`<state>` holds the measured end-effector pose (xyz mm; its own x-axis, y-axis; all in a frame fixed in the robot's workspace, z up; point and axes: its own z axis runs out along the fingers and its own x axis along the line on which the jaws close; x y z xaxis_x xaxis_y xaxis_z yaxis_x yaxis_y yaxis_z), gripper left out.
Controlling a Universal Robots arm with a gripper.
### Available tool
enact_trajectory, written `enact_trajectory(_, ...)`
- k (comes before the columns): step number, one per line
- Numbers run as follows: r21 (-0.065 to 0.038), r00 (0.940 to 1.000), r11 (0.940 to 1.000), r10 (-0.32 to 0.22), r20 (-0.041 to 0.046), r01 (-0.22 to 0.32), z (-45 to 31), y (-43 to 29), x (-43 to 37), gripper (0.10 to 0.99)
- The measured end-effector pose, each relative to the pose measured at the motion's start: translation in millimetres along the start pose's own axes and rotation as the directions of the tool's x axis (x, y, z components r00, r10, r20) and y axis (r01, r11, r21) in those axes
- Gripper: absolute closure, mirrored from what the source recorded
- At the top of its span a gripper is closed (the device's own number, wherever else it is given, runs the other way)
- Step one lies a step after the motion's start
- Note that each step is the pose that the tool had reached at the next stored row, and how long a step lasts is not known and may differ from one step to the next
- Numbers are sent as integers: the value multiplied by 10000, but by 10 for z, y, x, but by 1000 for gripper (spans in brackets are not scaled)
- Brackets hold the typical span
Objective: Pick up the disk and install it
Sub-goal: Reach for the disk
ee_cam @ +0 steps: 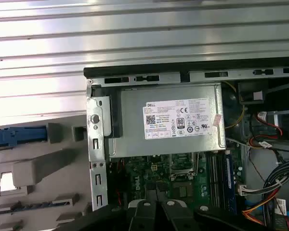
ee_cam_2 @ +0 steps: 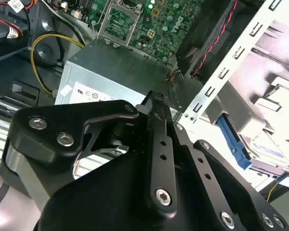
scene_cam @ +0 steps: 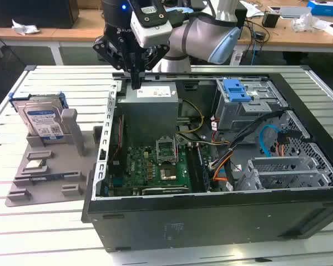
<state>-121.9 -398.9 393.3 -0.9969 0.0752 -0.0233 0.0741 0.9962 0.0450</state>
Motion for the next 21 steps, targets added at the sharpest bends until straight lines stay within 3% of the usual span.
enact_trajectory(3,0,10000,10000,1,0,-1,-2,-6,78,980)
enact_trajectory(13,-1,10000,10000,2,1,-2,-5,-15,205,980)
enact_trajectory(18,0,10000,10000,2,0,-2,-9,-27,367,980)
enact_trajectory(21,0,10000,10000,2,0,-2,-11,-31,418,980)
